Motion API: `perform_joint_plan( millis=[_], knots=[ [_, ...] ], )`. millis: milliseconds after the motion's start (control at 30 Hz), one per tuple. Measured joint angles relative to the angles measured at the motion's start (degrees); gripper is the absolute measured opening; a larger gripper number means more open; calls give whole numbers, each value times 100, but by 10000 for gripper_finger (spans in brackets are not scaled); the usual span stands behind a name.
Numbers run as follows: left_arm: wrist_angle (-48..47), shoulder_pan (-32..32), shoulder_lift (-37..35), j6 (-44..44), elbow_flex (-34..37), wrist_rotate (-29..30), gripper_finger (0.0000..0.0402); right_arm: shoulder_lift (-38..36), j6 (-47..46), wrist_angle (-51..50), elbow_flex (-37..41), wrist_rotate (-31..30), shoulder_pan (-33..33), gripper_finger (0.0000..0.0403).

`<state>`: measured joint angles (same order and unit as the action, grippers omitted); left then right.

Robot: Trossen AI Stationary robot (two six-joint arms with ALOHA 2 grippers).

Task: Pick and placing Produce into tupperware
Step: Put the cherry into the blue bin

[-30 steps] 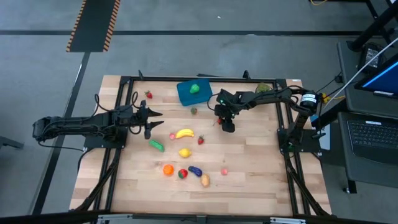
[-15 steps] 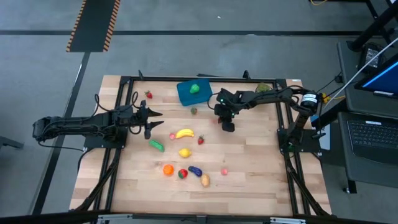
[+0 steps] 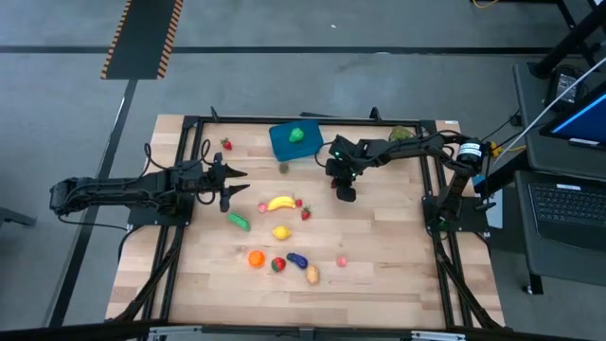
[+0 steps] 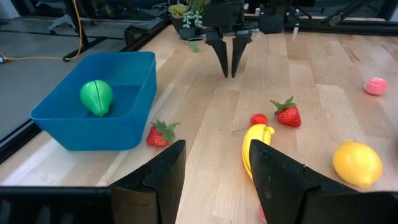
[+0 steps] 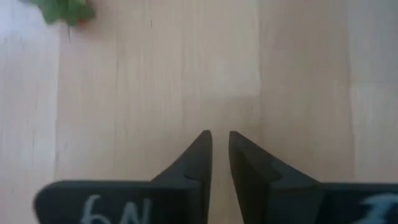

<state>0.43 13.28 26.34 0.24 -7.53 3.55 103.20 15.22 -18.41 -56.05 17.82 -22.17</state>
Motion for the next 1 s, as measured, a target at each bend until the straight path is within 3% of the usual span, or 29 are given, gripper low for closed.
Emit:
perform_joint_plan(
  millis=[200,600,1000],
  knots=[
    [0,-2,1,-7,0,-2,170,0,-79,428,0,148,2,101],
    [0,0,0,32,0,-1,170,-2,-595,1176,-21,326,442,257],
    [0,0,1,30,0,-2,170,-9,328,637,-978,-232,1016,274]
  ],
)
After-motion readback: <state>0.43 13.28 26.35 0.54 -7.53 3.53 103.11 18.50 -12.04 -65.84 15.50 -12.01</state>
